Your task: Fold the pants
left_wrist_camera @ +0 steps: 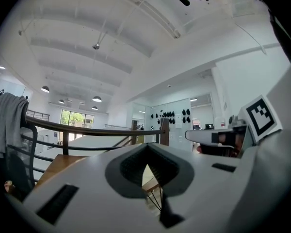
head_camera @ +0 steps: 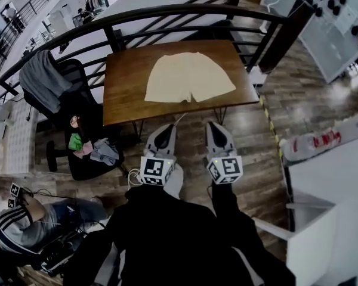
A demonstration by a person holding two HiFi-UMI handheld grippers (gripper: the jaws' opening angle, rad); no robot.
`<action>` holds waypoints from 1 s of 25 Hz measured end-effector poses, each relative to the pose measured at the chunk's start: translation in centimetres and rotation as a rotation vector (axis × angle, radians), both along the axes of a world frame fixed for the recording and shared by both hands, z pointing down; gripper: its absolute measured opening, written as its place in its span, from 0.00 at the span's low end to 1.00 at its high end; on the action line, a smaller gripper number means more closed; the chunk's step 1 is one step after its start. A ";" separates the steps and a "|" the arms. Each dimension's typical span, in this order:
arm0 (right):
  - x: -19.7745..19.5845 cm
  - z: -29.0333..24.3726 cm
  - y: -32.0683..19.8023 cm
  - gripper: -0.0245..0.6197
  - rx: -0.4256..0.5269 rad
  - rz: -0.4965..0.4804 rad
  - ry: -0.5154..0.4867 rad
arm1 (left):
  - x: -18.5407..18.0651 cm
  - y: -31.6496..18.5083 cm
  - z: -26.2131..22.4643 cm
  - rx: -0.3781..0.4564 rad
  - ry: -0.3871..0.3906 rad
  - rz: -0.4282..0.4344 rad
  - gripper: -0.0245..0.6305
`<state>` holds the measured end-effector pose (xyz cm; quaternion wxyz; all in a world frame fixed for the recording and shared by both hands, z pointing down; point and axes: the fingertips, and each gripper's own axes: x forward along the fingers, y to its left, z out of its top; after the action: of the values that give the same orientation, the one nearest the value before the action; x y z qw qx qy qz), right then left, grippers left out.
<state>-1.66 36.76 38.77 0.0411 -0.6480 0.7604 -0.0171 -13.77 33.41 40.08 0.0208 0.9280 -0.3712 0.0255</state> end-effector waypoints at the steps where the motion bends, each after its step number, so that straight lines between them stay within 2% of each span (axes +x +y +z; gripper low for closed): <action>1: 0.4 0.2 -1.4 0.04 -0.004 -0.004 -0.003 | 0.5 -1.3 0.1 0.001 0.002 -0.004 0.04; 10: 4.2 1.1 -15.5 0.04 -0.078 -0.007 -0.037 | 3.6 -15.3 0.6 -0.047 -0.010 -0.011 0.04; 17: 5.7 2.0 -26.2 0.04 -0.126 -0.015 -0.042 | 5.7 -25.3 1.7 -0.105 -0.029 -0.011 0.04; 20: 5.7 2.4 -29.6 0.04 -0.146 -0.020 -0.041 | 6.2 -28.3 2.7 -0.129 -0.042 -0.001 0.04; 25: 7.5 4.4 -32.7 0.04 -0.193 0.037 -0.077 | 7.9 -31.9 4.5 -0.145 -0.068 0.038 0.04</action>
<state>5.87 4.04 43.16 0.0078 -0.6618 0.7409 -0.1142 -5.90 1.52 44.56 0.0749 0.9295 -0.3513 0.0843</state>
